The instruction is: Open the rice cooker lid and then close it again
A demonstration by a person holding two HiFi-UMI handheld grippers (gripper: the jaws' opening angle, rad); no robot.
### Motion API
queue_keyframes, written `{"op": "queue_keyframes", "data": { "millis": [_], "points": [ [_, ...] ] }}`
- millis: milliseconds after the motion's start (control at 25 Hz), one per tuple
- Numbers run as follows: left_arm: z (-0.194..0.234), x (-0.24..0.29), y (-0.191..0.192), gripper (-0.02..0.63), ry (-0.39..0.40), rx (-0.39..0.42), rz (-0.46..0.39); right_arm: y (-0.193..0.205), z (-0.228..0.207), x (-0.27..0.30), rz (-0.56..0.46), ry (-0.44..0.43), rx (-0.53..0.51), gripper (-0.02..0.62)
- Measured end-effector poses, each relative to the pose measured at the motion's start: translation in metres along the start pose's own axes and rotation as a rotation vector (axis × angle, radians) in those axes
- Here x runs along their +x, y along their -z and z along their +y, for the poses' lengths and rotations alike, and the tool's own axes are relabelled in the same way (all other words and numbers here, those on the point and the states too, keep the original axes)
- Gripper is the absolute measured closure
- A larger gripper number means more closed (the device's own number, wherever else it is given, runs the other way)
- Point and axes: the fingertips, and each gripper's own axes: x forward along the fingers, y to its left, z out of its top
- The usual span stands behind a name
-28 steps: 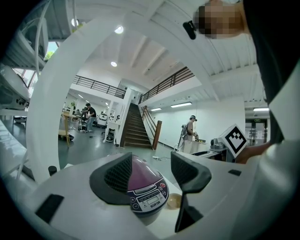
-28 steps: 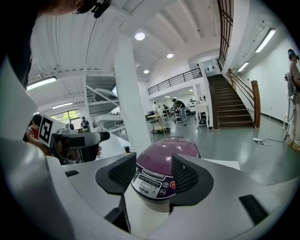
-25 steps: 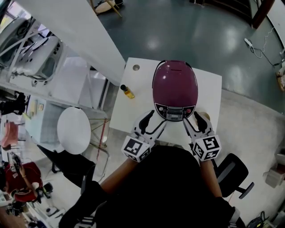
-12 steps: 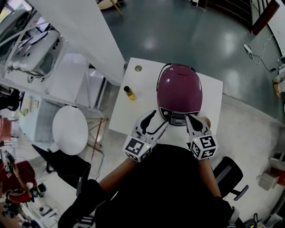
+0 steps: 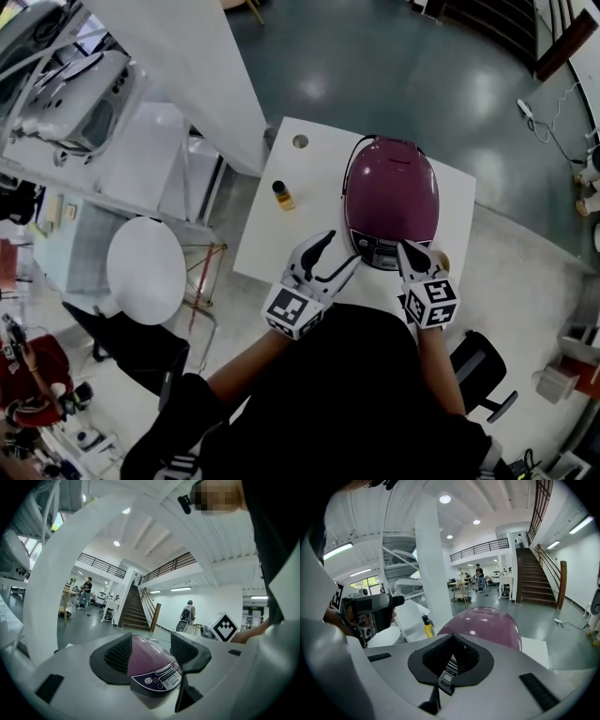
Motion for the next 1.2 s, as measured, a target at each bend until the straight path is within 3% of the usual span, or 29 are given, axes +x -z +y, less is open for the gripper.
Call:
{"op": "queue_keyframes", "data": {
  "millis": [480, 600, 920, 1200],
  "points": [
    [0.026, -0.011, 0.006, 0.368, 0.039, -0.008, 0.033, 0.053, -0.016, 0.033, 0.184, 0.118, 0.013, 0.595],
    [0.032, -0.013, 0.002, 0.368, 0.040, -0.007, 0.022, 0.056, -0.018, 0.035, 0.187, 0.149, 0.014, 0.595],
    [0.037, -0.014, 0.002, 0.368, 0.053, -0.007, 0.012, 0.057, -0.013, 0.035, 0.222, 0.218, -0.131, 0.595],
    [0.029, -0.012, 0.000, 0.368, 0.070, -0.002, 0.018, 0.059, -0.013, 0.034, 0.190, 0.255, -0.128, 0.595]
  ]
}}
